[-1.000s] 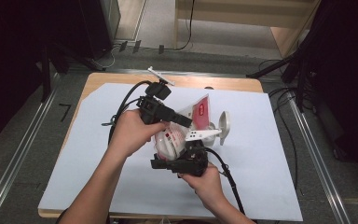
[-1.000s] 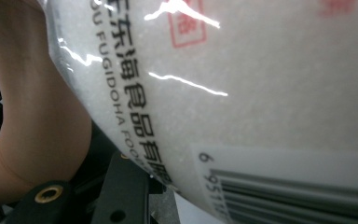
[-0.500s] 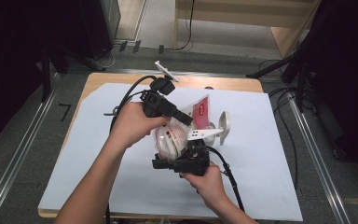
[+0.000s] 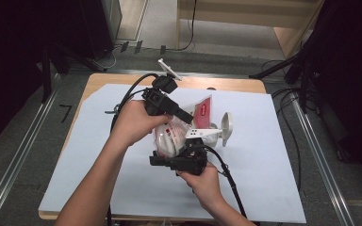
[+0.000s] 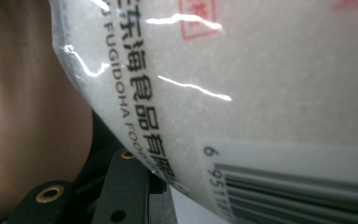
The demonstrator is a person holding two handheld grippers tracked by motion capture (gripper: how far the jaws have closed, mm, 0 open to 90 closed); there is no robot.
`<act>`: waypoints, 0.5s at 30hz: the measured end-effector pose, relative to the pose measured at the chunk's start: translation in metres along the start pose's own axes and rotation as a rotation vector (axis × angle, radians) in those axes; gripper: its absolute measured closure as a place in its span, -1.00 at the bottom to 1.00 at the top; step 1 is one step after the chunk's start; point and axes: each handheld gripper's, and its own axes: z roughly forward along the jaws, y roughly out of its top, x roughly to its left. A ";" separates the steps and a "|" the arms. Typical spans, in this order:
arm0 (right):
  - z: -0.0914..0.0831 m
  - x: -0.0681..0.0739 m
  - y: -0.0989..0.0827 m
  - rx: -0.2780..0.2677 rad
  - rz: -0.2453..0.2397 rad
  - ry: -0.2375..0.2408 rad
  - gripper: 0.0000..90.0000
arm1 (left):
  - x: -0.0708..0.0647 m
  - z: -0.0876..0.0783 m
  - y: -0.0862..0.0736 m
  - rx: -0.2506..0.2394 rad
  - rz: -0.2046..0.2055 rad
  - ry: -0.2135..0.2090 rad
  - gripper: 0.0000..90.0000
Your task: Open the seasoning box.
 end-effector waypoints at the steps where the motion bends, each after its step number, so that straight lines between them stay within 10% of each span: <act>1: 0.001 0.000 0.000 -0.004 -0.003 -0.004 0.43 | 0.000 0.000 0.000 0.003 0.017 -0.001 0.61; 15: 0.016 0.003 0.000 -0.028 -0.057 -0.109 0.38 | -0.006 0.001 0.003 0.014 0.031 0.031 0.71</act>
